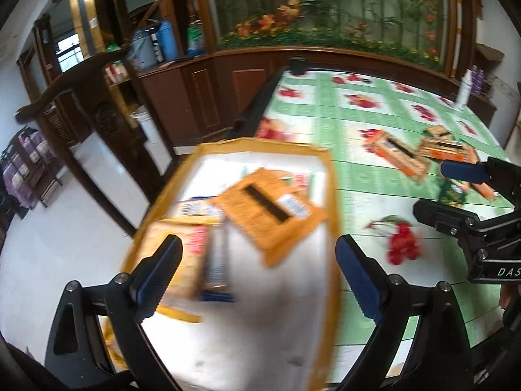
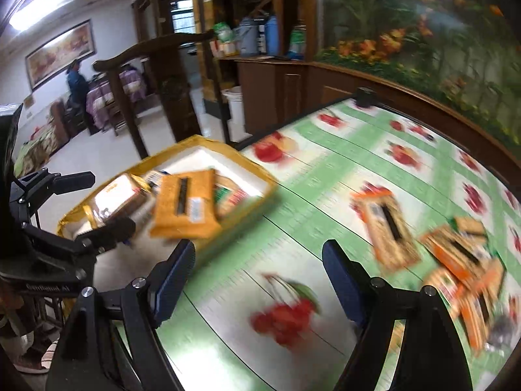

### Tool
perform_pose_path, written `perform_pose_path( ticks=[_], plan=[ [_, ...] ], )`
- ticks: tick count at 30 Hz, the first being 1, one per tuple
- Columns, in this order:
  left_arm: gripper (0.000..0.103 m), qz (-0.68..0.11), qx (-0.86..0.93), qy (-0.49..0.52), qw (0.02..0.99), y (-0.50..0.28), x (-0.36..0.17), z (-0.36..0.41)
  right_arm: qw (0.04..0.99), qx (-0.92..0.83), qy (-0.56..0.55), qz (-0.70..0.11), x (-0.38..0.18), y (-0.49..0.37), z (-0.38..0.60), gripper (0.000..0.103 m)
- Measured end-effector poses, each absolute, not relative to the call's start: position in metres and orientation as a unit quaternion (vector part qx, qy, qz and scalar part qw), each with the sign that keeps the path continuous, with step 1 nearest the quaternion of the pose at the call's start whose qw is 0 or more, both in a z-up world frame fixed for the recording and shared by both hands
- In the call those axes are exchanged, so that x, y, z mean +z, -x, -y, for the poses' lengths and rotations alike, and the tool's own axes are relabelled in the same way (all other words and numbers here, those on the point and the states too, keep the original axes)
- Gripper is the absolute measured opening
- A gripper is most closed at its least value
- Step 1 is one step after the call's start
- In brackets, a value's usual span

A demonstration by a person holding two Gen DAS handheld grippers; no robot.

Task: Organize snacks
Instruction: 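Move both tools back to the snack pile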

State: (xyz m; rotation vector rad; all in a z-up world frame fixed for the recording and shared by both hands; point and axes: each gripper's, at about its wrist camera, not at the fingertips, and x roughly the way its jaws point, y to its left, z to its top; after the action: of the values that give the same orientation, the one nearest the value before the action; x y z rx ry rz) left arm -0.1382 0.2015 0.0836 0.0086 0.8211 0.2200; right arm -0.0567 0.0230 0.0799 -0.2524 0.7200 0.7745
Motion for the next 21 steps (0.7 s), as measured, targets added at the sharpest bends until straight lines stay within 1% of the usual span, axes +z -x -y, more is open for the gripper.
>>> perform_pose_path(
  ticks=[10, 21],
  plan=[
    [0.096, -0.406, 0.043, -0.018, 0.913, 0.111, 0.082, -0.125, 0.888, 0.267, 0.06, -0.37, 0.066, 0.049, 0.097, 0.081],
    [0.097, -0.435, -0.022, -0.043, 0.899, 0.063, 0.062, -0.048, 0.891, 0.216, 0.02, -0.399, 0.043, 0.043, 0.165, 0.081]
  ],
)
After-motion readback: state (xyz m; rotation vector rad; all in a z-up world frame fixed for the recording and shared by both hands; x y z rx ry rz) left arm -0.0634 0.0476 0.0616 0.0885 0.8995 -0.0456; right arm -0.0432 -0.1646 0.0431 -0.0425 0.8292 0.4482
